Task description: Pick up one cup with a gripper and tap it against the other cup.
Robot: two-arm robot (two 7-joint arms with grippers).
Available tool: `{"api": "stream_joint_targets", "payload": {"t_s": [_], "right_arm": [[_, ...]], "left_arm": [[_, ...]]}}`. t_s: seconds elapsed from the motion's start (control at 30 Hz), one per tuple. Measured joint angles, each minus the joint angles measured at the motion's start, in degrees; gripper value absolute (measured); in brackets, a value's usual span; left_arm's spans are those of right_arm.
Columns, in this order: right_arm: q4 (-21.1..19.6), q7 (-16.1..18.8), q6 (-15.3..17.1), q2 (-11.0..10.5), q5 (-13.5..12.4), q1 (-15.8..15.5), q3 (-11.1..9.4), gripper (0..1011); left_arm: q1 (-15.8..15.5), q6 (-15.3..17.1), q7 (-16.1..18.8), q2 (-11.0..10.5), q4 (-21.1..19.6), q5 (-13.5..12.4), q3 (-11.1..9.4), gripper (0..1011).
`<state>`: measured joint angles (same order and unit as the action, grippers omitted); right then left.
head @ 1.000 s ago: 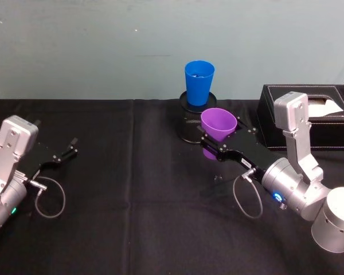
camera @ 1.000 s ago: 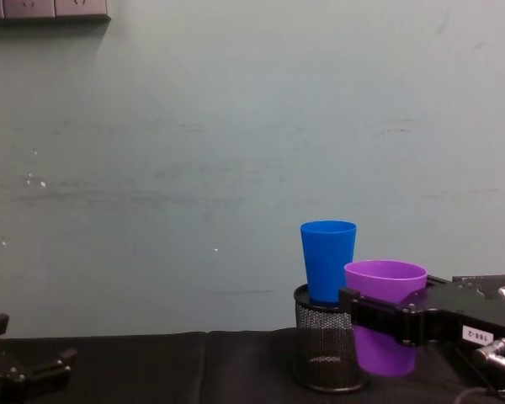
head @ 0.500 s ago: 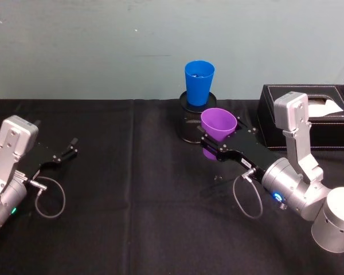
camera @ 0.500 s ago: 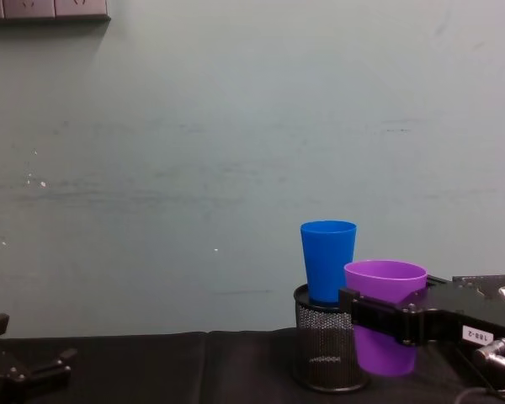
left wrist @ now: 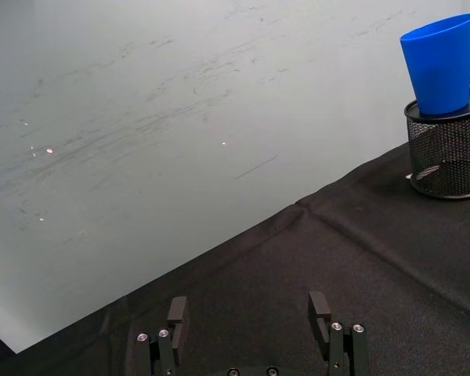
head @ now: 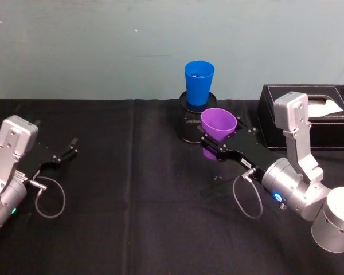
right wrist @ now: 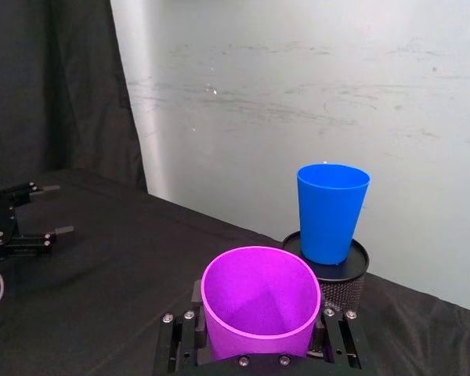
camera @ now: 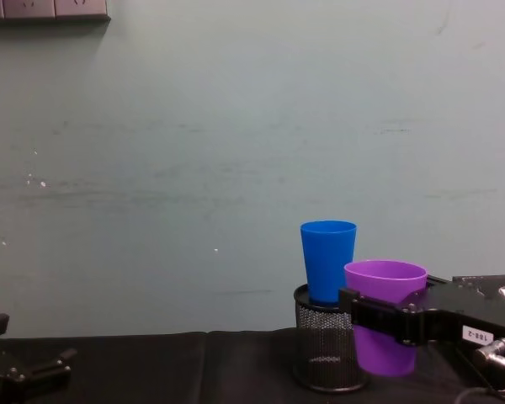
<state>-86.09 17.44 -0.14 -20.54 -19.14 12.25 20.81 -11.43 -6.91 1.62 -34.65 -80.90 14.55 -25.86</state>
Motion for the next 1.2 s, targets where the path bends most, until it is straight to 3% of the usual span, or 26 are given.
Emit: {"api": "stream_joint_targets", "payload": {"t_s": [1.2], "right_arm": [[0.0,0.0,0.0,0.0,0.0,0.0,0.0,726]], "left_arm": [[0.0,0.0,0.0,0.0,0.0,0.0,0.0,1000]]}}
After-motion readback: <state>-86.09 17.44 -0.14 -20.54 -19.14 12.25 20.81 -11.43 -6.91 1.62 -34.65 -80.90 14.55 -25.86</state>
